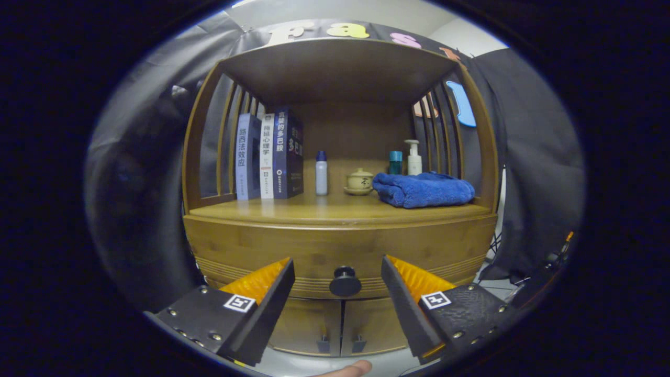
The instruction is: Pull open the drawer, take out the items inside it, and place them on the countertop above the cabinet.
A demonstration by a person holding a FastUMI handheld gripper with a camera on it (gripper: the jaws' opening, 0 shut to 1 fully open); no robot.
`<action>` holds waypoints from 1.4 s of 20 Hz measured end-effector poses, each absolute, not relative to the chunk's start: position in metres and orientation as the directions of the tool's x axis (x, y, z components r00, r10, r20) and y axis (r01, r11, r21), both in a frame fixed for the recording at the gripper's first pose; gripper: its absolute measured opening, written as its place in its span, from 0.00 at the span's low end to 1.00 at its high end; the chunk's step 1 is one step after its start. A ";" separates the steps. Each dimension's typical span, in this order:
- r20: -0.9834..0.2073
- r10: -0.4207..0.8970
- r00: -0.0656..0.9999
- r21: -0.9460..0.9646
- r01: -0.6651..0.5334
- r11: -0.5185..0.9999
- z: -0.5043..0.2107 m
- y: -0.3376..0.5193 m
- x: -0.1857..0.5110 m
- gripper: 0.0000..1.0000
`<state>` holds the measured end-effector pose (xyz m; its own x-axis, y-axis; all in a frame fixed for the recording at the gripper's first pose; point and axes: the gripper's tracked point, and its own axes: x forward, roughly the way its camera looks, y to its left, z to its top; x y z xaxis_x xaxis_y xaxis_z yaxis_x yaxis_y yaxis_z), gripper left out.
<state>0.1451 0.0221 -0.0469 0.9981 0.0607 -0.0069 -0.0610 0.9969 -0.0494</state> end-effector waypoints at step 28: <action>-0.050 -0.008 0.999 0.028 0.010 1.000 -0.084 0.010 0.186 0.48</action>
